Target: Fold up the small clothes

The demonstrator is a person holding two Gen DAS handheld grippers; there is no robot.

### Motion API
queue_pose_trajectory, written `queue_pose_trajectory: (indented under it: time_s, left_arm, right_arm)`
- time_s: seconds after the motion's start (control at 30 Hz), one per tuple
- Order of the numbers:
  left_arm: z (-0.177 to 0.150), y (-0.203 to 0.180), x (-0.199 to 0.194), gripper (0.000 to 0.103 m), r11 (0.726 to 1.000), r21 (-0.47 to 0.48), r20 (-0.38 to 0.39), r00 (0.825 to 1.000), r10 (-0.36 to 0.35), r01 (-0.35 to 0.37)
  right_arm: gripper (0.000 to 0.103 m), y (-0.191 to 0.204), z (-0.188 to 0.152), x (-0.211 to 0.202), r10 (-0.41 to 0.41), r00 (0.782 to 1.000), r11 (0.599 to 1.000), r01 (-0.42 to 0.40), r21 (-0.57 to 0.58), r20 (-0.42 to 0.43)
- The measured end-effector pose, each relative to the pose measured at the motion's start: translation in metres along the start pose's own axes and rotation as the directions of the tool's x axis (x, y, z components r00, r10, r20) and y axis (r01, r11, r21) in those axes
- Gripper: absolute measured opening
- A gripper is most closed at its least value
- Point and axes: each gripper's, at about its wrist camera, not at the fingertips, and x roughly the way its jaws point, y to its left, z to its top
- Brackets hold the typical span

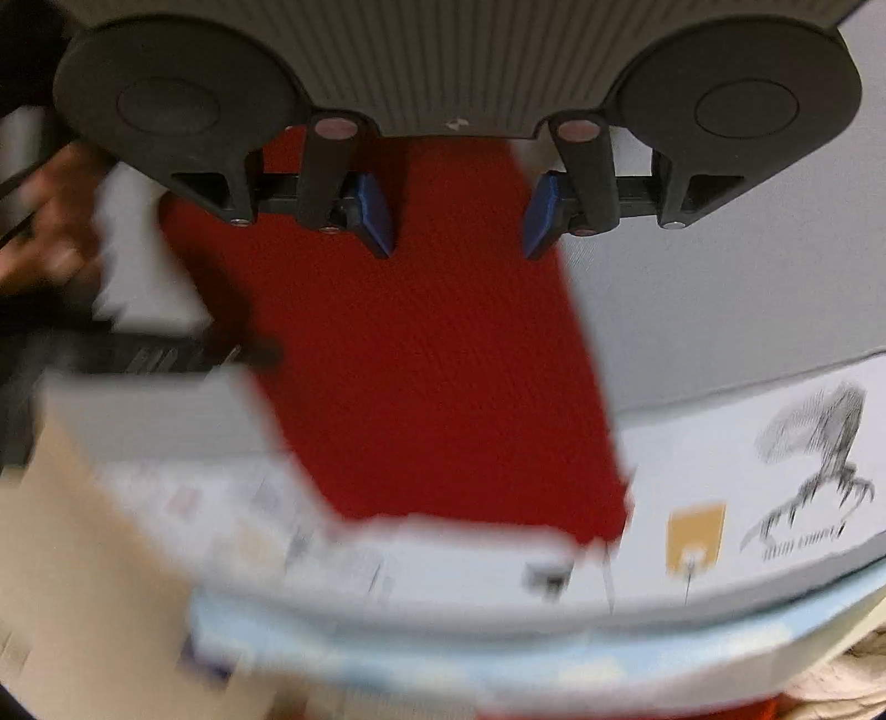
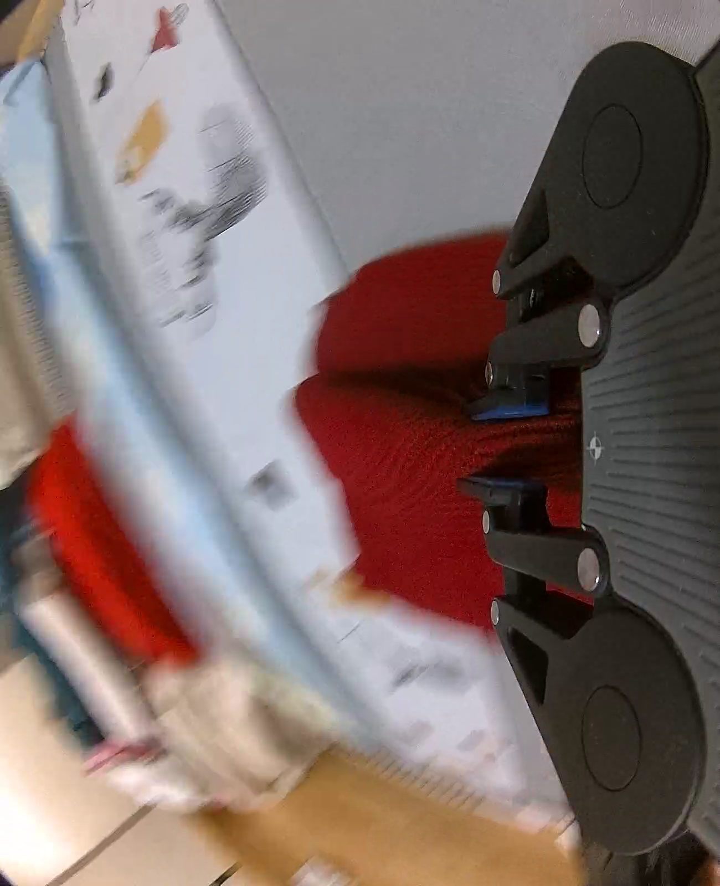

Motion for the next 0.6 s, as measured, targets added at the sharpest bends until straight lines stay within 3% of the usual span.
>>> queue_pose_trajectory:
  time_s: [0.07, 0.13, 0.2, 0.27, 0.33, 0.4, 0.5, 0.53, 0.6]
  left_arm:
    - [-0.002, -0.001, 0.008, 0.061, 1.000, 0.005, -0.026, 0.999, 0.024, -0.024]
    - [0.000, 0.002, 0.002, 0.061, 1.000, -0.022, -0.010, 1.000, 0.005, -0.005]
    - [0.001, 0.003, -0.009, 0.060, 0.999, -0.035, 0.022, 1.000, -0.013, 0.014]
    - [0.000, 0.002, -0.018, 0.060, 0.999, -0.021, 0.048, 0.999, -0.026, 0.027]
    - [-0.004, -0.002, -0.019, 0.060, 1.000, 0.002, 0.047, 0.999, -0.028, 0.028]
    - [-0.007, -0.006, -0.010, 0.061, 1.000, 0.029, -0.003, 1.000, 0.001, -0.001]
    - [-0.010, -0.013, 0.006, 0.063, 0.998, 0.051, -0.063, 0.997, 0.032, -0.029]
    - [-0.010, -0.015, 0.006, 0.063, 0.998, 0.054, -0.061, 0.998, 0.033, -0.030]
    - [-0.008, -0.018, 0.004, 0.063, 0.997, 0.056, -0.051, 0.998, 0.046, -0.043]
  right_arm:
    - [0.022, -0.002, -0.003, 0.007, -0.005, 1.000, 1.000, 0.005, 0.002, -0.015]
    - [0.023, 0.008, -0.002, 0.005, -0.018, 1.000, 0.998, 0.017, -0.061, -0.005]
    - [0.026, 0.009, 0.000, -0.002, -0.022, 1.000, 0.998, 0.023, -0.052, 0.004]
    - [0.033, 0.006, 0.001, -0.011, 0.001, 1.000, 0.999, 0.000, -0.035, 0.011]
    - [0.034, 0.010, 0.004, -0.025, 0.028, 0.999, 0.997, -0.026, -0.075, 0.016]
    - [0.044, 0.015, 0.002, -0.032, 0.030, 0.999, 0.987, -0.033, -0.158, -0.022]
    - [0.053, 0.014, -0.013, -0.019, -0.078, 0.985, 0.957, 0.030, -0.288, -0.156]
    - [0.055, 0.011, -0.019, -0.013, -0.110, 0.974, 0.951, 0.045, -0.307, -0.196]
    - [0.055, 0.007, -0.021, -0.011, -0.105, 0.974, 0.956, 0.043, -0.291, -0.201]
